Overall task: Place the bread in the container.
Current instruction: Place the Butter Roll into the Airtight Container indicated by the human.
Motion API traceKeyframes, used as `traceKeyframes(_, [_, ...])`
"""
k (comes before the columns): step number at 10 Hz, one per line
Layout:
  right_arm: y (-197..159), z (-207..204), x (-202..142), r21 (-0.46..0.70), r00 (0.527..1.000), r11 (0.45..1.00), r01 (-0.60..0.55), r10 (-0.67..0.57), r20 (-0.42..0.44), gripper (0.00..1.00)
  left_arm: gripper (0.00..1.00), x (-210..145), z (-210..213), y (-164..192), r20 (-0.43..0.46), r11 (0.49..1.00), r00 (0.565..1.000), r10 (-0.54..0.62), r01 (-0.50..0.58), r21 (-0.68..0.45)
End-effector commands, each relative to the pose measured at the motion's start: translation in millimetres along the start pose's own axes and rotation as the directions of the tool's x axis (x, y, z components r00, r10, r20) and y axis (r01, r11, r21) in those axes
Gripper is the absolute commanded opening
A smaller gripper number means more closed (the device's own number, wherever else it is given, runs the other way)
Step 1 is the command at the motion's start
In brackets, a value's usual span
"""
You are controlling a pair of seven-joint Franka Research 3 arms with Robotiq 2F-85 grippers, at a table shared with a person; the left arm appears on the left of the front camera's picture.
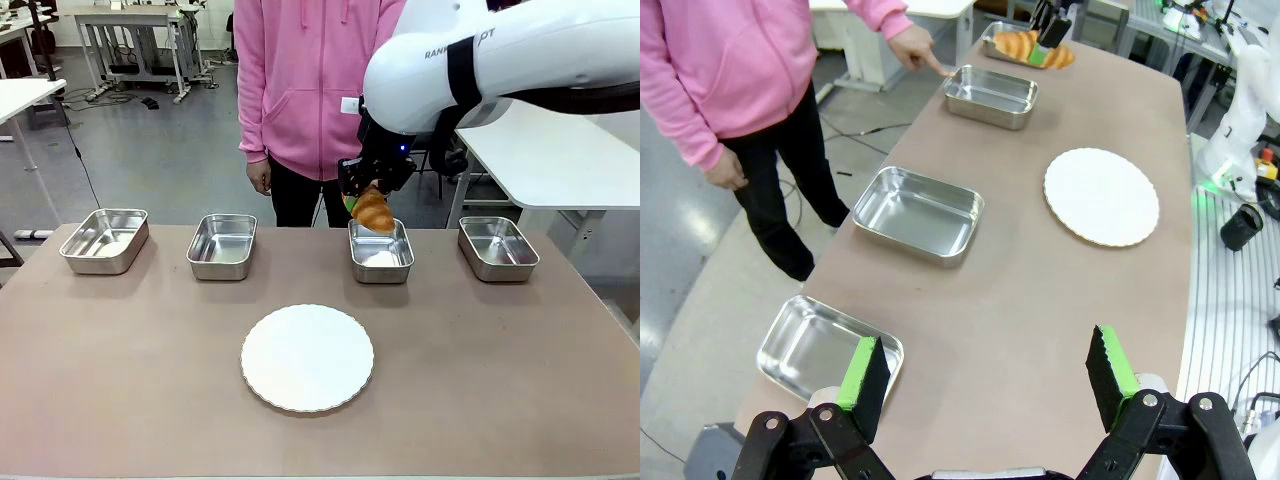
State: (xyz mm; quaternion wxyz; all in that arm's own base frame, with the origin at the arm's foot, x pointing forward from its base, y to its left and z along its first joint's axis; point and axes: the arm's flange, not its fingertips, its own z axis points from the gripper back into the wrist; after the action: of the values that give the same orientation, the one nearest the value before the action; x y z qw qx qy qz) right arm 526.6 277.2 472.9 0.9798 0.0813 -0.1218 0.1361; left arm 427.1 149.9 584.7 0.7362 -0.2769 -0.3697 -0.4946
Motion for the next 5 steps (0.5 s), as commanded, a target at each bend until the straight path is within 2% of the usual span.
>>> traceKeyframes(1, [-6.0, -15.4, 10.4, -0.065, 0.993, 0.991, 0.116, -0.114, 0.04, 0.51, 1.0, 0.4, 0.5, -1.2, 0.005, 1.0, 1.0, -0.013, 0.013, -0.005])
traceKeyframes(5, [-33.6, -45.6, 23.8, -0.091, 0.98, 0.976, 0.199, -0.195, 0.051, 0.51, 1.0, 0.4, 0.5, -1.2, 0.005, 1.0, 1.0, -0.013, 0.013, -0.005])
